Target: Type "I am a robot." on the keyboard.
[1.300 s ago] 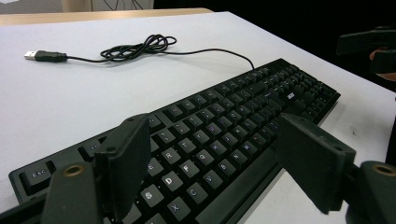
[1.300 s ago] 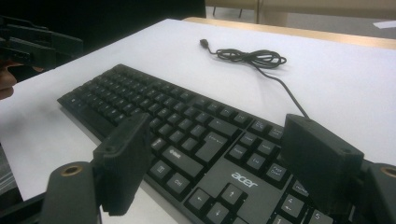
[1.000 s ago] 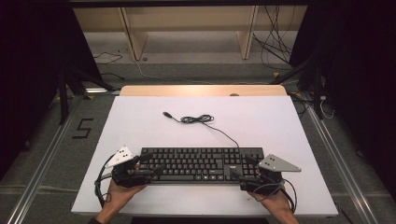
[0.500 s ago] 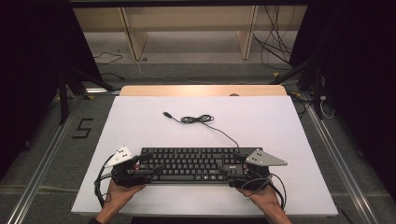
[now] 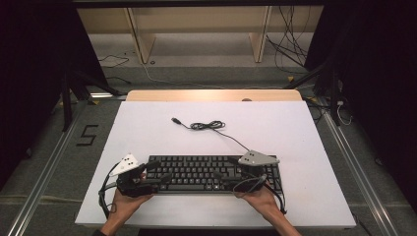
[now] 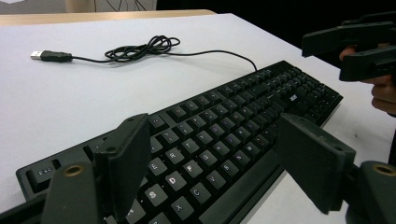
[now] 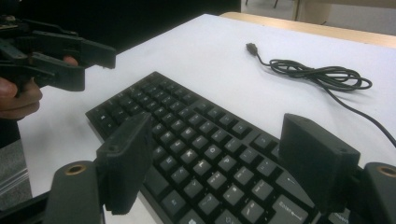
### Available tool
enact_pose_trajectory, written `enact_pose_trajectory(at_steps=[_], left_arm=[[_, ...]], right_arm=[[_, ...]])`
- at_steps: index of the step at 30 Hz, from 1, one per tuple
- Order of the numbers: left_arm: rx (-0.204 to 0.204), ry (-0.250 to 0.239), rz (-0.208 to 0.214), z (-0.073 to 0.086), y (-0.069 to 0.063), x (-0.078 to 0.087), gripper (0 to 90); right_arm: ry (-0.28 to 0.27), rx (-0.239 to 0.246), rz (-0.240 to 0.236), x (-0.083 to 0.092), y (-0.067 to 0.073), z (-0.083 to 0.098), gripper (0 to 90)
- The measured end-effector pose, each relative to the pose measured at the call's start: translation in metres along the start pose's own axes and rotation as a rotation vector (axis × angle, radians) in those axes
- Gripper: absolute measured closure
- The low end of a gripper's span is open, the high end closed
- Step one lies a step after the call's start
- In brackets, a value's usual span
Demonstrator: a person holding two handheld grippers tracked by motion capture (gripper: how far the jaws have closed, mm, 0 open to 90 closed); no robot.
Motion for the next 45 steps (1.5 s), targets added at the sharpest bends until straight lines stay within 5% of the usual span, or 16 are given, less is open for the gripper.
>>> enact_pose_trajectory(at_steps=[6, 18, 27, 45], left_arm=[[0.001, -0.002, -0.002, 0.000, 0.000, 0.001, 26.1], [0.006, -0.002, -0.008, -0.001, 0.000, 0.002, 26.0], [0.010, 0.003, -0.013, 0.000, 0.001, 0.002, 26.1], [0.014, 0.002, -0.016, 0.000, 0.001, 0.002, 26.1]], right_arm=[[0.024, -0.012, -0.007, -0.013, -0.003, -0.006, 31.8], [0.114, -0.017, -0.032, -0.044, -0.003, -0.009, 68.1], [0.167, -0.012, -0.067, -0.066, 0.001, -0.011, 85.7], [0.245, -0.025, -0.059, -0.092, 0.005, -0.007, 90.0]])
Point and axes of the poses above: each handheld gripper's, and its own axes: x roughly backward along the jaws, z roughly out of its underside, y roughly to its left, the point moved 1 cm from there along -x, roughly forward along the jaws, and after that the axes turned 14 degrees about x, right-handed, at the moved point
